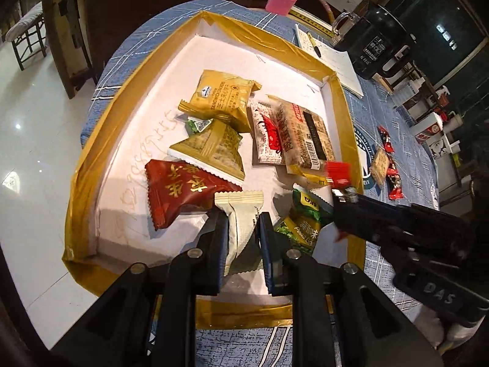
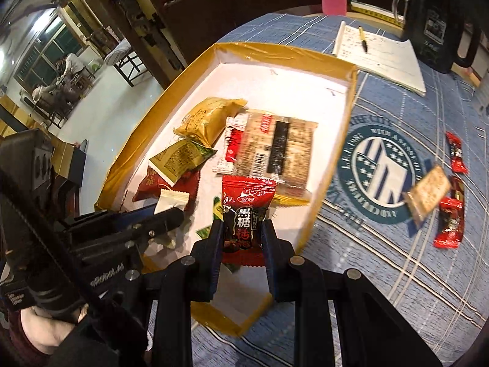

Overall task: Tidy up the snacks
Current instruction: 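Carry the red candy and white packet into the tray and open both tools, then move both tools back toward the remaining snacks on the tablecloth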

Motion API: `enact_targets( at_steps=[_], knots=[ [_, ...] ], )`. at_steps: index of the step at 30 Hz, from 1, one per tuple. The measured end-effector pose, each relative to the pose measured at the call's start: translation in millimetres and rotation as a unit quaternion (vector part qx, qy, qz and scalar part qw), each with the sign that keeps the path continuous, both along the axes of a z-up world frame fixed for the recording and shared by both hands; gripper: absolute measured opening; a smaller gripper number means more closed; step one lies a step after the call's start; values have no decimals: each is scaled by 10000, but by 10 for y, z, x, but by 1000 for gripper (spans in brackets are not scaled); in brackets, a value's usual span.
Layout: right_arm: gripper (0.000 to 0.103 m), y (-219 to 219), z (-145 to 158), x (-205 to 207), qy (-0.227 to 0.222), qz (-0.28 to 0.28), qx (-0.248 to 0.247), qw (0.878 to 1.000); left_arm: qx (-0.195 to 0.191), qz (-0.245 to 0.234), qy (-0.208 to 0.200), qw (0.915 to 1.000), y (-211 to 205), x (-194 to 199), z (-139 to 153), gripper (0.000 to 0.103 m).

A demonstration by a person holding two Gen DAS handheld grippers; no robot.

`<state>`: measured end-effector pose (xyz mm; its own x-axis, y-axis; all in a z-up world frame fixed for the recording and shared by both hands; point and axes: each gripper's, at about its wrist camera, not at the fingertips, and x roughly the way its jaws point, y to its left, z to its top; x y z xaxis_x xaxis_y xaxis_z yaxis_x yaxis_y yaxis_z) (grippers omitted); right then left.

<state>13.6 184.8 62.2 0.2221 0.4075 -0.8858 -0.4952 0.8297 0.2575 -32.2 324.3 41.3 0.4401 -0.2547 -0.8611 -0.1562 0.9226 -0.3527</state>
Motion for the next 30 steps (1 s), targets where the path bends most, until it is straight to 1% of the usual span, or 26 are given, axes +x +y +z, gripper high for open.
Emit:
enact_targets(
  at_steps=[3, 6, 8, 9, 11, 13, 16, 21, 23, 26, 30],
  knots=[
    [24, 99, -22, 12, 4, 52, 2, 10000, -42, -31, -75, 10000, 58, -16, 62, 25],
    [24, 184, -9, 31, -29, 118, 78, 9999, -62, 67, -181, 9998, 154, -34, 140, 35],
    [26, 242, -4, 43, -60, 169, 118, 9998, -45, 178, -306, 9994, 218, -64, 212, 46],
    [27, 265, -6, 48, -65, 174, 119, 9998, -20, 219, -354, 9991, 237, -73, 240, 49],
    [28, 281, -23, 71, 15, 127, 186, 9997, 13, 318, -418, 9986, 276, -87, 293, 60],
    [30, 263, -7, 72, 71, 105, 315, 9994, -38, 394, -449, 9982, 308, -98, 314, 62],
    [36, 195, 77, 53, -56, 45, 375, 9993, -156, 457, -468, 9977, 325, -104, 312, 63],
    [37, -88, 184, 54, -104, -249, 478, 9985, -521, 474, -521, 9962, 227, -103, 313, 63],
    [37, -274, 203, 51, -71, -431, 532, 9976, -575, 398, -497, 9963, 130, -77, 327, 63],
    [37, -592, 214, 29, -46, -737, 583, 9956, -550, 262, -524, 9968, -33, -58, 370, 63],
    [37, -1148, 183, -39, 13, -1233, 649, 9902, -524, 33, -555, 9971, -311, -24, 424, 63]
  ],
)
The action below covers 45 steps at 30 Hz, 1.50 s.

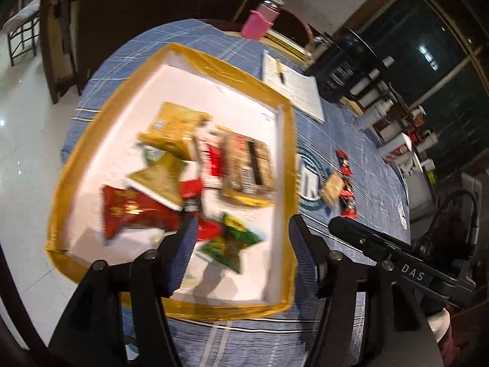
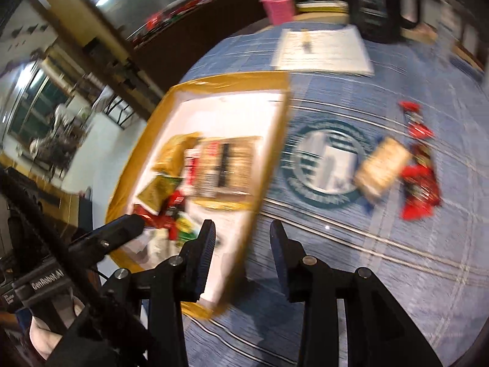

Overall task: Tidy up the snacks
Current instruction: 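Move both tools back toward the remaining snacks on the tablecloth, then grasp the red candy with the right tool while the left tool grasps the tan bread bar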

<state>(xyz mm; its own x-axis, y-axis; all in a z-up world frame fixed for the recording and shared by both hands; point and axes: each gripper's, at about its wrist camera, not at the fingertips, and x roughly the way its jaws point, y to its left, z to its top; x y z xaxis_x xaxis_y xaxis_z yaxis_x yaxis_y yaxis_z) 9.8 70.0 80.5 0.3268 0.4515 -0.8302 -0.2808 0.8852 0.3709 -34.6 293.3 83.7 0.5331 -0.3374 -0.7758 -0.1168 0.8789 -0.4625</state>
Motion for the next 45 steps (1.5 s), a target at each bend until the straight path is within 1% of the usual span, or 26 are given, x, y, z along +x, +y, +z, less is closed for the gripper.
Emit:
enact_targets(
  at_steps=[4, 9, 13, 17, 22, 31, 35, 36, 38, 42, 45],
  knots=[
    [37, -572, -80, -65, 90, -522, -30, 9986, 55, -238, -38, 9997, -313, 26, 45, 63],
    [37, -1252, -188, -116, 267, -1154, -150, 9929, 86, -500, -9, 9987, -686, 62, 51, 64],
    [37, -1531, -219, -127, 284, -1359, -267, 9900, 40, -660, 67, 9978, -925, 80, 24, 67],
    [37, -1572, -221, -78, 198, -1273, -377, 9909, 90, -788, 123, 9968, -1099, 65, 5, 67],
    [37, -1522, -259, 63, 113, -1023, -446, 9937, 197, -822, 191, 9962, -1180, 19, -34, 67],
    [37, -1023, -365, 509, -167, -539, -854, 9947, 234, -642, 346, 9971, -1091, -59, -147, 67],
    [37, -887, -529, 658, -54, -491, -1090, 9928, 317, -659, 341, 9967, -1076, -76, -154, 67],
    [36, -883, -573, 677, -4, -513, -1111, 9925, 364, -690, 329, 9964, -1088, -75, -150, 67],
    [27, -891, -589, 671, -64, -575, -1165, 9915, 438, -782, 319, 9955, -1125, -55, -151, 67],
    [27, -987, -565, 618, 35, -617, -1007, 9930, 529, -1007, 313, 9930, -1254, 66, -150, 67],
    [26, -1144, -525, 489, 157, -745, -807, 9938, 621, -1253, 238, 9899, -1411, 218, -120, 67]
  ],
)
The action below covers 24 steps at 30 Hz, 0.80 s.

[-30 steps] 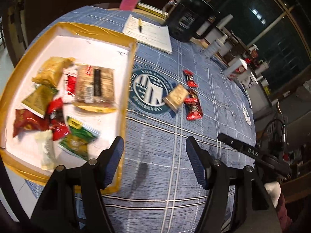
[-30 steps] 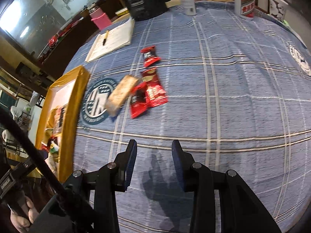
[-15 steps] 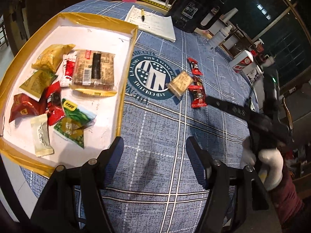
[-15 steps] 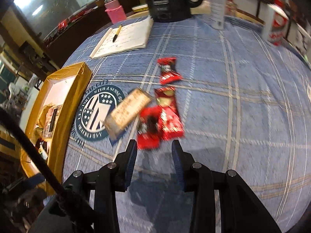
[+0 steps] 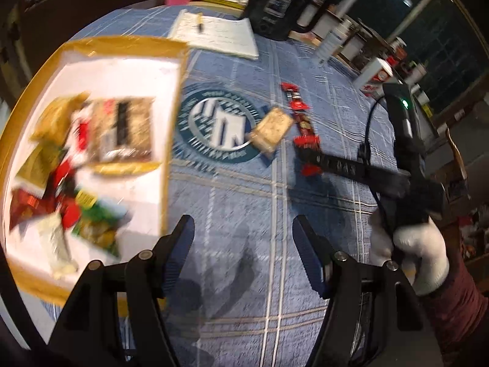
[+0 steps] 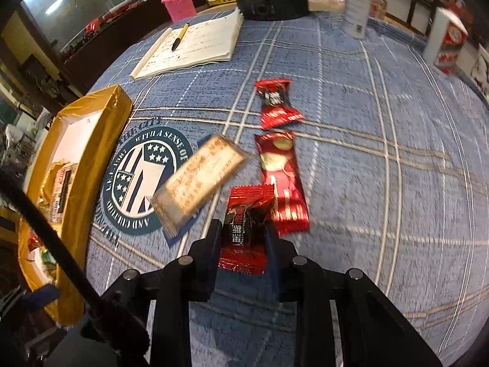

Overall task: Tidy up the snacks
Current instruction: 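Grasp the red candy with the right tool while the left tool grasps the tan bread bar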

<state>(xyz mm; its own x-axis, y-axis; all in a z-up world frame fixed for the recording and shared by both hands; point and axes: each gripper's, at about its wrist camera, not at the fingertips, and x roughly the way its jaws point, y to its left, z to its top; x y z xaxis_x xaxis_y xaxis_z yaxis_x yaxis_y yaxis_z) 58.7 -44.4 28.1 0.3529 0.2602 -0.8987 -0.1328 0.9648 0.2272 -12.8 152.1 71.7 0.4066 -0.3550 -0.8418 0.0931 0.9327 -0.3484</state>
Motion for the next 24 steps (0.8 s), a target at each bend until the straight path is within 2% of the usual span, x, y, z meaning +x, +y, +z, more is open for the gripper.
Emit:
enact_targets(
  at_steps=[3, 8, 13, 19, 21, 24],
  knots=[
    [27, -147, -7, -201, 171, -158, 331, 9992, 103, -308, -57, 9995, -218, 186, 4, 68],
    [27, -372, -37, -571, 365, -430, 574, 9968, 213, -685, -9, 9974, -531, 649, -123, 69],
    [27, -565, -2, -804, 381, -687, 684, 9946, 440, -681, 134, 9966, -705, 1077, -356, 69],
    [27, -687, -9, -879, 381, -861, 738, 9928, 924, -780, -2, 9927, -847, 1293, -500, 69],
    [27, -705, -22, -896, 395, -879, 751, 9925, 1185, -860, -161, 9891, -903, 1321, -526, 70],
    [27, -712, -32, -923, 416, -839, 765, 9927, 1332, -938, -175, 9865, -960, 1387, -547, 75]
  ],
)
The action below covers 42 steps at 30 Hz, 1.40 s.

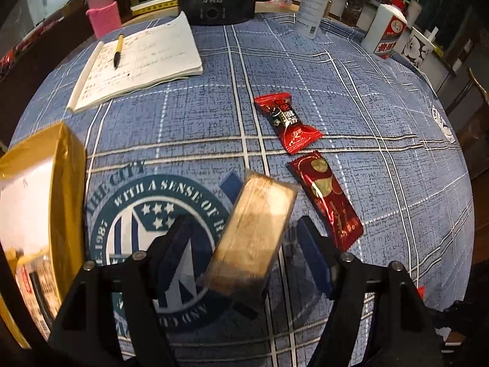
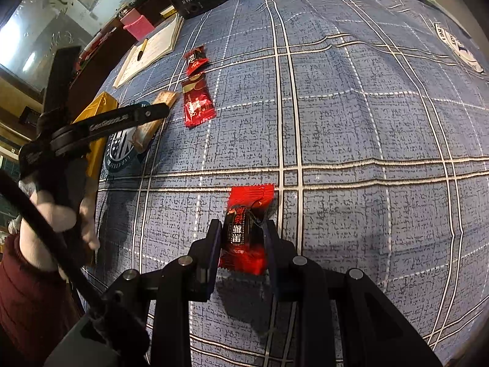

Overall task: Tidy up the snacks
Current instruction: 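Grasp the red candy with the right tool while the left tool grasps the tan bread bar, then carry the red candy and bread bar into the tray and open both tools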

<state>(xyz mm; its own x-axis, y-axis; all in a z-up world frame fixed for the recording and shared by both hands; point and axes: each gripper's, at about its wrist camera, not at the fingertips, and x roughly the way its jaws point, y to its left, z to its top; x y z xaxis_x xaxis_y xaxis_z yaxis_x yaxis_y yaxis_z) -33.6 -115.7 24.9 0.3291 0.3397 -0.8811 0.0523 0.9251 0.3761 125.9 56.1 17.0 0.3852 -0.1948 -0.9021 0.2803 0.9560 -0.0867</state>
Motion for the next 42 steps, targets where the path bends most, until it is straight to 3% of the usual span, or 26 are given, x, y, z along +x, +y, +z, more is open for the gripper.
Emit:
enact_targets(
  at_steps=[3, 4, 5, 7, 11, 16, 20, 24, 36, 42],
  knots=[
    [27, 44, 13, -13, -11, 80, 1, 10000, 241, -98, -91, 9996, -54, -31, -22, 72],
    [27, 75, 18, 12, -24, 113, -9, 9999, 374, -130, -154, 9991, -70, -61, -17, 61],
    [27, 106, 22, 40, -40, 139, -24, 9999, 396, -224, -206, 9988, -86, -103, -3, 43],
    [27, 116, 36, 47, -65, 181, -49, 9998, 395, -259, -160, 9988, -101, -148, 24, 35],
    [27, 126, 46, 49, -79, 237, -68, 9997, 174, -145, -99, 9997, -60, -258, 62, 35],
    [27, 182, 53, 57, -84, 385, -84, 9992, -428, 108, -136, 9989, 119, -559, 249, 35],
    [27, 344, 91, 96, -138, 588, -68, 9981, -974, 373, -207, 9943, 340, -823, 478, 35],
    [27, 601, 162, 141, -246, 849, -20, 9961, -1251, 701, -280, 9893, 660, -1024, 634, 35],
    [27, 1625, 388, 352, -569, 1686, -201, 9838, -1328, 1921, -357, 9717, 2077, -1327, 617, 35],
    [27, 2244, 593, 528, -893, 2085, -258, 9736, -1227, 2137, -356, 9685, 2536, -1221, 612, 35]
  ],
)
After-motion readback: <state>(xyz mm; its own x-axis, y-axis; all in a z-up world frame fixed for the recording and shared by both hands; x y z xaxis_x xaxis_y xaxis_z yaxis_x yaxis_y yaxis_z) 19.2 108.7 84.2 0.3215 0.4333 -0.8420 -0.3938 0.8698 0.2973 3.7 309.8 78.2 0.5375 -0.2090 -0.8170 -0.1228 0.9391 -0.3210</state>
